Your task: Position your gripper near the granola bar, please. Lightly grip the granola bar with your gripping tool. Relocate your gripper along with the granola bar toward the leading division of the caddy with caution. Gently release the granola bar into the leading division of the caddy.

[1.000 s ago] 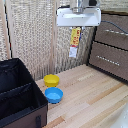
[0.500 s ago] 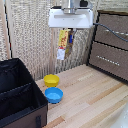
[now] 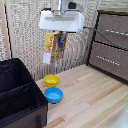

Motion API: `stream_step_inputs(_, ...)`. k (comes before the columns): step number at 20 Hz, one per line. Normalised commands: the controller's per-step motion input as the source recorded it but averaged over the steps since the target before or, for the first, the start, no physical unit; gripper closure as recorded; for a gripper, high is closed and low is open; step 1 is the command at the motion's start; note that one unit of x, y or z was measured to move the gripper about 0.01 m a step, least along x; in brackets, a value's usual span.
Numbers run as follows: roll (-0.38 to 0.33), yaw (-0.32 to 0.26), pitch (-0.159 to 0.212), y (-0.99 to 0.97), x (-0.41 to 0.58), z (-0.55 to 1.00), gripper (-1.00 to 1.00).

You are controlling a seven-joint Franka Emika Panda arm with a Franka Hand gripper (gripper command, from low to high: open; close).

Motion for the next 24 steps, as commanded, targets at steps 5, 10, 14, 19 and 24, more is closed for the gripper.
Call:
stream_step_inputs(5,-0.005,-0.147,-0.007,0.75,0.000,0.07,1.00)
stream_step_inputs(10,-0.004,-0.145,-0.006,0.75,0.000,0.07,1.00)
stream_step_inputs(14,-0.008,-0.148,0.000,0.74,0.000,0.05,1.00)
stream_step_inputs(19,-0.010,-0.150,0.000,0.74,0.000,0.04,1.00)
stream_step_inputs(24,-0.012,-0.148,0.000,0.73,0.000,0.01,1.00)
